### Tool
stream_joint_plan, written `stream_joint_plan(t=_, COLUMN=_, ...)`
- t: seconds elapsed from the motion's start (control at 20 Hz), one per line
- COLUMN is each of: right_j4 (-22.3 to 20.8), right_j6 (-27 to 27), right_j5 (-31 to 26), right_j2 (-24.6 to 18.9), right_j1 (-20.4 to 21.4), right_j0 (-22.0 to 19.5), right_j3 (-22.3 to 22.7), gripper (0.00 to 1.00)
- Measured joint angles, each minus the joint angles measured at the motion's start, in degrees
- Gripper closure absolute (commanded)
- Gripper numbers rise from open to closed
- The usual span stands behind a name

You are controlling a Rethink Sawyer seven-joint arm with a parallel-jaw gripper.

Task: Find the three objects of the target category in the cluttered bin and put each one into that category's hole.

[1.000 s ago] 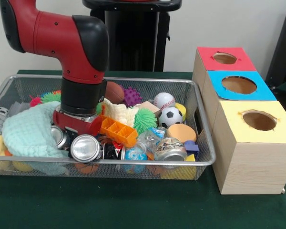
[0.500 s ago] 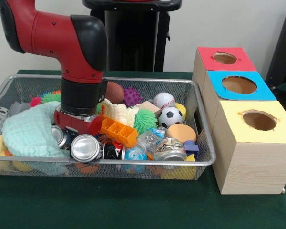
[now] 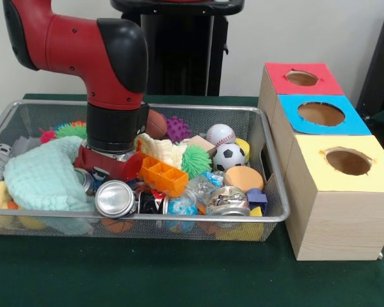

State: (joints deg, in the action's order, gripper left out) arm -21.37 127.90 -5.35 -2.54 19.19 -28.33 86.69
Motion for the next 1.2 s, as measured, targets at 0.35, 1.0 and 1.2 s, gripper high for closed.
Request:
stream_joint_plan(t=0.35, right_j4=2.4, right_j6=0.0, right_j5=0.0, right_j2=-0.1, right_j1=0.6, right_j0=1.0, right_j3=2.4, gripper=1.00)
stream_joint_plan(t=1.0, right_j4=7.3, right_j6=0.0, right_j5=0.0, right_j2=0.0, right_j1=1.3, right_j0=2.4, right_j3=5.8, gripper=1.00)
stream_joint_plan(t=1.2, right_j4=8.5, right_j6=0.0, right_j5=0.0, right_j2=0.0, right_j1=1.3, right_j0=2.3, right_j3=6.2, gripper=1.00)
